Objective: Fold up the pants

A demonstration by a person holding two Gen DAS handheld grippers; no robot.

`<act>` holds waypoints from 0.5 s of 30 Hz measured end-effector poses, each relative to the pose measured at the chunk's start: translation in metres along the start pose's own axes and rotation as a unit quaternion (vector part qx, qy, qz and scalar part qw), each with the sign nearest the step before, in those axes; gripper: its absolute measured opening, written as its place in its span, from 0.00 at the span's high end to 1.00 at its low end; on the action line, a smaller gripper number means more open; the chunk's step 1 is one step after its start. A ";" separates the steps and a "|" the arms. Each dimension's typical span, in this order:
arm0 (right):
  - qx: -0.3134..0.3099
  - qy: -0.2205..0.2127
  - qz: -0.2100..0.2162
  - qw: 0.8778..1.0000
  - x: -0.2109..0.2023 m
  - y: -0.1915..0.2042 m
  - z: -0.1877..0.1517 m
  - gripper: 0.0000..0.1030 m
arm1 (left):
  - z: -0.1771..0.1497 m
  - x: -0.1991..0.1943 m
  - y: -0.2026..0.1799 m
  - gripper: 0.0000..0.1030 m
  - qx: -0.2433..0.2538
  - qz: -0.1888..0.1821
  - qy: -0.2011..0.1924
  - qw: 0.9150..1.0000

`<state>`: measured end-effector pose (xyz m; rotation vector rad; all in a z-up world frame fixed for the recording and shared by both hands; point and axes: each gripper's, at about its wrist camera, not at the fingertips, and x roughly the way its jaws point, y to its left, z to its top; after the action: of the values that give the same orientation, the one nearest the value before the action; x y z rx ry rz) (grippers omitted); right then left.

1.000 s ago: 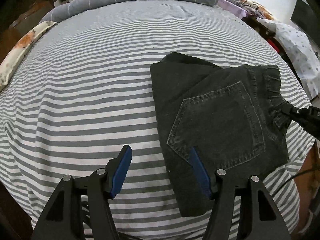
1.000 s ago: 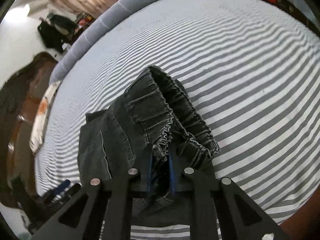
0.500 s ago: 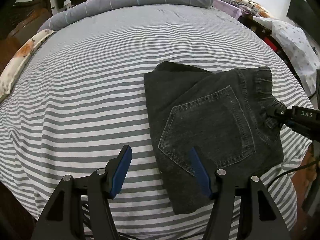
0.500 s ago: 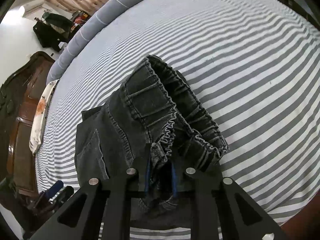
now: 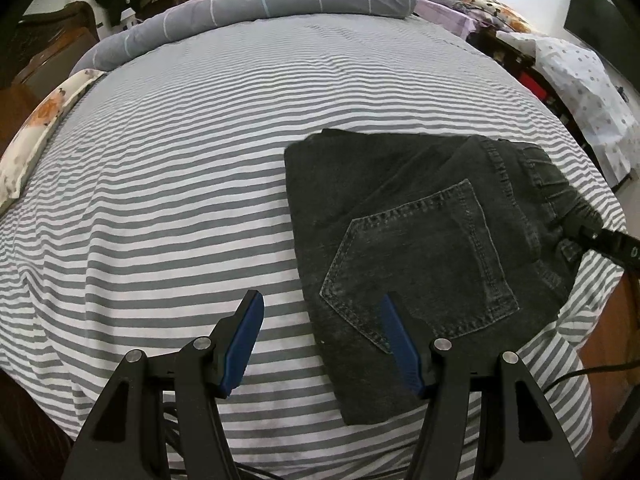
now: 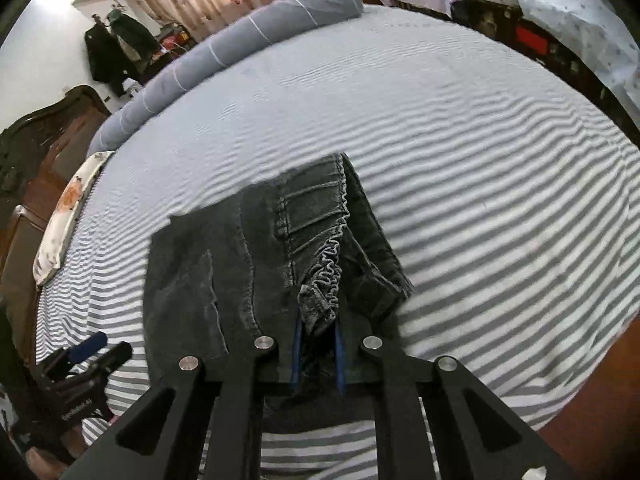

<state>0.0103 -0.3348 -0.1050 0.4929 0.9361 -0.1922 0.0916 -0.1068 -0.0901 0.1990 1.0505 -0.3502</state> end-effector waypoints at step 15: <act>0.025 0.052 -0.003 0.998 0.016 -0.031 0.009 0.59 | -0.026 0.040 -0.012 0.40 0.035 0.002 0.045 0.998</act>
<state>0.0144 -0.3655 -0.1238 0.5503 1.0370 -0.1976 0.0844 -0.1169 -0.1378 0.2816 1.1272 -0.3776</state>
